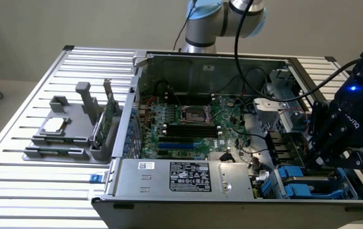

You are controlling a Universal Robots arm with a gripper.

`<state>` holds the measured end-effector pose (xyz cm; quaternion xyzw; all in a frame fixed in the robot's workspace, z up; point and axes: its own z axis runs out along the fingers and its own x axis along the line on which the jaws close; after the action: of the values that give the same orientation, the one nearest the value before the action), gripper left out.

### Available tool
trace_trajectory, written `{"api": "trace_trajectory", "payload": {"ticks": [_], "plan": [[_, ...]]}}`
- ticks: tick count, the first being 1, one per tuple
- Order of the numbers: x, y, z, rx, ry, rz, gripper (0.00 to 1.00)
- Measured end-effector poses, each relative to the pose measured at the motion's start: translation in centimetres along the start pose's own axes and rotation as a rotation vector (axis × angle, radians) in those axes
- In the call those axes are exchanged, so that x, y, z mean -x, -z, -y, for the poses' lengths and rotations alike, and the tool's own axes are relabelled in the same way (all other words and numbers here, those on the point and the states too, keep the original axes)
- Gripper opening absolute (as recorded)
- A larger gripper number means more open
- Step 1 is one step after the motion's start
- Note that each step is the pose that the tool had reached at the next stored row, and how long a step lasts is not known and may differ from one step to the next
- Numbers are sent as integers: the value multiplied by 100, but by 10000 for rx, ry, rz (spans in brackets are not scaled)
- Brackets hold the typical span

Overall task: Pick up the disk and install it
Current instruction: 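Insert the second disk wire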

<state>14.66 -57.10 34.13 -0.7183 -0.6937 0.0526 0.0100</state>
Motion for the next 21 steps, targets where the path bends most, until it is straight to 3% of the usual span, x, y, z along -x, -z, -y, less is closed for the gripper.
{"api": "trace_trajectory", "payload": {"ticks": [21], "plan": [[8,-2,6,-32,-168,-15,16]]}}
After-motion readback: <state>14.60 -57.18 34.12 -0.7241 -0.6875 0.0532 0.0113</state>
